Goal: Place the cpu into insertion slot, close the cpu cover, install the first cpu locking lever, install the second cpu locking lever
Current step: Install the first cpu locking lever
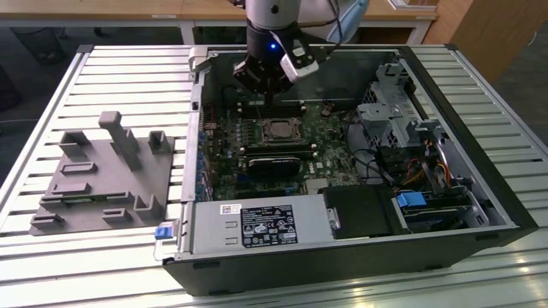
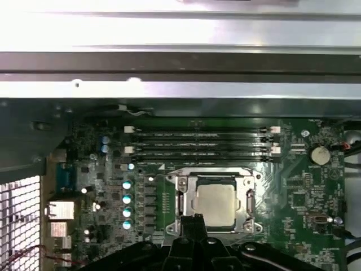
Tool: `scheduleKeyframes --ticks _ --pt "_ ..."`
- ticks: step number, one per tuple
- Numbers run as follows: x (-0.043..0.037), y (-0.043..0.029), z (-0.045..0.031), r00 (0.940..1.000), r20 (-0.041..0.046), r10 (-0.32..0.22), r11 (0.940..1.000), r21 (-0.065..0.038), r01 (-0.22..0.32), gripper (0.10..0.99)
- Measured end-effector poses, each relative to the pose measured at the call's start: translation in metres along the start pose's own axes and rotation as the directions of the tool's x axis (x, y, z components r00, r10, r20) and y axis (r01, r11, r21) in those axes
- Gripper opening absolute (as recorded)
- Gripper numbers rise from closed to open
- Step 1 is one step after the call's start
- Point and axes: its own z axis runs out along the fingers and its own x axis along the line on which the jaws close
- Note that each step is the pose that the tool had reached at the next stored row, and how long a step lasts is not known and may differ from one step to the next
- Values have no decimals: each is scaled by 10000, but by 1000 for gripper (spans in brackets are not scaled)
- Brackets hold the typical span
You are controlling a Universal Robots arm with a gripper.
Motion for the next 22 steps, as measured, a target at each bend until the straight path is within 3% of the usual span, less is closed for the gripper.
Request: scheduleKeyframes --ticks 11,18,22 --pt "303 15 95 10000 10 -91 9999 -55 91 106" --pt "366 98 156 10000 10 -91 9999 -61 91 106" --pt "377 191 169 10000 10 -92 9999 -61 92 106"
